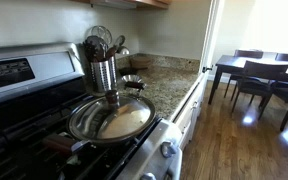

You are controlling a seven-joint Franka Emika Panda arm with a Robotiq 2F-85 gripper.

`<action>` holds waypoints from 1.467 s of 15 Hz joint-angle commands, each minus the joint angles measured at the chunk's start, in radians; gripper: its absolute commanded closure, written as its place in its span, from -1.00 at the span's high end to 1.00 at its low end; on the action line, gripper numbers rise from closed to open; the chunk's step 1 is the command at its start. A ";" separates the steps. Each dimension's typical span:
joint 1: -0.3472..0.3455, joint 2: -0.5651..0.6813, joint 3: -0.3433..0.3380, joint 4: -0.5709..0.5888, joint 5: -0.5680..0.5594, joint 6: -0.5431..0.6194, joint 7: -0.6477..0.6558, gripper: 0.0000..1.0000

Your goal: Open the topmost drawer on the right

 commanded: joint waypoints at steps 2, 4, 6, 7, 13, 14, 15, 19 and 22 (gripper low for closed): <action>0.004 0.012 0.000 0.005 0.009 0.002 0.005 1.00; 0.011 0.031 -0.003 0.009 0.030 0.023 0.014 1.00; 0.017 0.064 -0.009 0.021 0.079 0.054 0.037 1.00; 0.020 0.079 -0.012 0.024 0.109 0.078 0.046 1.00; 0.060 0.290 -0.010 0.073 0.405 0.371 0.105 1.00; 0.068 0.349 -0.009 0.097 0.464 0.422 0.124 1.00; 0.072 0.391 -0.006 0.114 0.516 0.467 0.132 1.00; 0.062 0.568 0.019 0.212 0.687 0.550 0.160 1.00; 0.031 0.638 0.039 0.260 0.721 0.564 0.173 1.00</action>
